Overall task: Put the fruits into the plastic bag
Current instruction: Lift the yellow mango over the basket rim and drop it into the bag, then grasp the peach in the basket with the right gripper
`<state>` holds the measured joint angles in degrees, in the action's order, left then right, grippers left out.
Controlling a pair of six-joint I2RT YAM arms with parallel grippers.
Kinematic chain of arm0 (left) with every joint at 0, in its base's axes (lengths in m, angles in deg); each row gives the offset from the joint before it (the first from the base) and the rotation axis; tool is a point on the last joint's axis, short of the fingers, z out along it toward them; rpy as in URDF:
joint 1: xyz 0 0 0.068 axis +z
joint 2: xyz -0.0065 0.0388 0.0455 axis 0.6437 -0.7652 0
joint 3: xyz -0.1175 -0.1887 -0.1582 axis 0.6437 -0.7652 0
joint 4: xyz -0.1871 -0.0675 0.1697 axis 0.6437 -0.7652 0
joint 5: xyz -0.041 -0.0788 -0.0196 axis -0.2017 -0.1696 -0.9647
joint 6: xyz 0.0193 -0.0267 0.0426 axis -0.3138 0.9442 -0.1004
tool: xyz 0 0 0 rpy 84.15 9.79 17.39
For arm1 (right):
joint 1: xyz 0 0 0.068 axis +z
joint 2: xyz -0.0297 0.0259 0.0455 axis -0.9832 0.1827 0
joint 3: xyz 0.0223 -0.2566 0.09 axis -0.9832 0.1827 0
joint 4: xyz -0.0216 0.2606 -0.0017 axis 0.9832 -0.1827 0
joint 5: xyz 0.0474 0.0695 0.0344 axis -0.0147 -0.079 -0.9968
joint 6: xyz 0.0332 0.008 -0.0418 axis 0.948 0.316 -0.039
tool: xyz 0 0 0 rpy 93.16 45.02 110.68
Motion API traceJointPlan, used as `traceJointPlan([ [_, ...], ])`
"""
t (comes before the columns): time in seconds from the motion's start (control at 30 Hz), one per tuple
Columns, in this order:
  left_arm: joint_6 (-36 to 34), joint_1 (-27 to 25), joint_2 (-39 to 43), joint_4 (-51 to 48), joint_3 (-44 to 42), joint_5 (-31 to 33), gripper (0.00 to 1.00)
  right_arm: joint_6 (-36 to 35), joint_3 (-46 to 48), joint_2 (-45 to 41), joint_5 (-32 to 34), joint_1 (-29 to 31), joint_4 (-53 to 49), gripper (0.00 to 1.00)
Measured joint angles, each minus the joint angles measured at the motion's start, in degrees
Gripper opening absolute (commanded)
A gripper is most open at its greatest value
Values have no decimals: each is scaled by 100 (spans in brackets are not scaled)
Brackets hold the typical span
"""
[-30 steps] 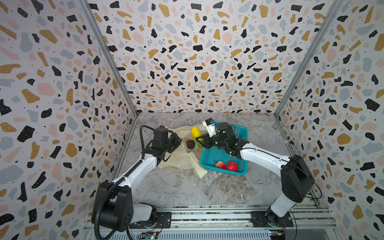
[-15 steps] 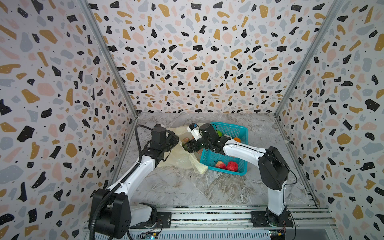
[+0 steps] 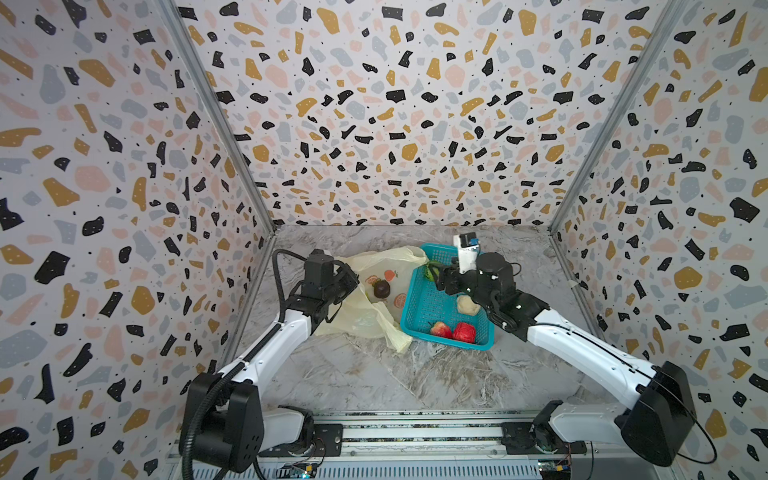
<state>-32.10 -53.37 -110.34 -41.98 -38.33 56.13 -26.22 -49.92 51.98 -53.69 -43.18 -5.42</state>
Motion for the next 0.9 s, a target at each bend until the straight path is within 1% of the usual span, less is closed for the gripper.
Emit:
traceJointPlan([
  [0.1, 2, 0, -20, -2, 0, 0, 0, 234, 186, 81, 249, -297, -302, 74],
  [0.17, 2, 0, -22, -2, -2, 0, 0, 254, 219, 321, 129, -295, -538, 72],
  [0.33, -2, 0, -22, -2, -2, 2, 0, 90, 225, 962, -492, -44, -1200, 72],
  [0.47, -2, 0, -22, -2, -2, 2, 0, -92, 330, 1204, -911, 269, -1633, 73],
  [0.53, -2, 0, -31, -2, -2, 0, 0, -166, 308, 1373, -1078, 328, -1790, 73],
  [0.67, -2, 0, -81, -9, -2, 0, 0, -232, 144, 1836, -1248, 326, -2022, 73],
  [0.8, -2, 0, -83, -17, -2, 2, 0, -249, -17, 2149, -1239, 367, -2096, 72],
  [0.9, -2, 0, -83, -17, -2, 2, 0, -254, -72, 2312, -1185, 470, -2129, 70],
])
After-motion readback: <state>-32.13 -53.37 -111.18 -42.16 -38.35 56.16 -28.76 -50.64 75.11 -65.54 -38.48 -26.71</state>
